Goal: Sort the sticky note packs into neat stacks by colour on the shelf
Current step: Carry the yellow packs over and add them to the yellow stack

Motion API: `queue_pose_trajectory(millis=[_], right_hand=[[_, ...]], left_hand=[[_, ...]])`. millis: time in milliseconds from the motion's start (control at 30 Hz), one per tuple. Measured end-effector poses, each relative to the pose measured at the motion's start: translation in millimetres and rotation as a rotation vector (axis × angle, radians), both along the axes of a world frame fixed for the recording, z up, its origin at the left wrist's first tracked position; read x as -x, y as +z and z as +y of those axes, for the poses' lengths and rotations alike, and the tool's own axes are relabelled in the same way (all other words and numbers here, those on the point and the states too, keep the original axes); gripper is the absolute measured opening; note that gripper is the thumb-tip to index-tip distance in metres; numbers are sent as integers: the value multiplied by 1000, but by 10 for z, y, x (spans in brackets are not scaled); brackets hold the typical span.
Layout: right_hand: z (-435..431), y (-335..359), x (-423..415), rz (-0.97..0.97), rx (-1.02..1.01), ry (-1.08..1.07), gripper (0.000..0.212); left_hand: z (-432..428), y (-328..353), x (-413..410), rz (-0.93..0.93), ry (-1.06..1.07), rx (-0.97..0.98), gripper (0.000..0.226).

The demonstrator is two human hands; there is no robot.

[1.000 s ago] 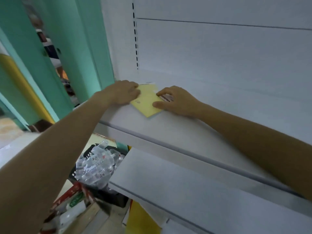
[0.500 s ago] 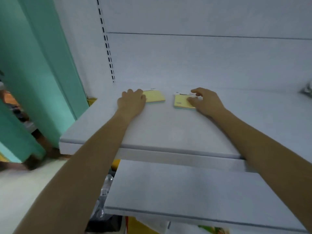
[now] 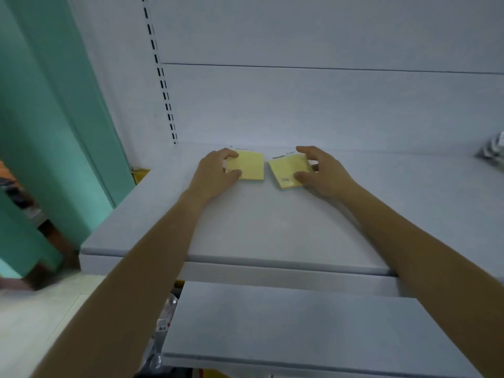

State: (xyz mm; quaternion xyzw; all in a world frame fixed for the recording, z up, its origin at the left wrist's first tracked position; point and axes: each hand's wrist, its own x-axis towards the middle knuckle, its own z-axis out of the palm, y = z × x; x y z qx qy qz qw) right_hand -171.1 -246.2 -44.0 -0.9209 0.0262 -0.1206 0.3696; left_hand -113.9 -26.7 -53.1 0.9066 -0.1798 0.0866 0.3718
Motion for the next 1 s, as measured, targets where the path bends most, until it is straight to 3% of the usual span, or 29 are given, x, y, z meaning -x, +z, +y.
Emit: queue_pose_trajectory(millis=[167,367,467,567,767,1000], right_hand=[[-104,11,8,28,-125,-61,45],[-349,140,130,130,-182,-76,45],[-619,207,360,84,-78,-109,47],[-1054,191,668,48,-75,-182,50],[-2180,155,1451,-34,-435,-350,47],[-3370,223,2301,-134,-628,-489,46]], left_hand=[[-1,63,37,207,-28,331,48],[-203,182,103,322,-26,389,47],[-478,328,188,408,-56,479,46],[-935,393,330,396,-101,509,47],[-2205,385,823,422,-208,557,47],[-3661,386,1477,408,-332,596,49]])
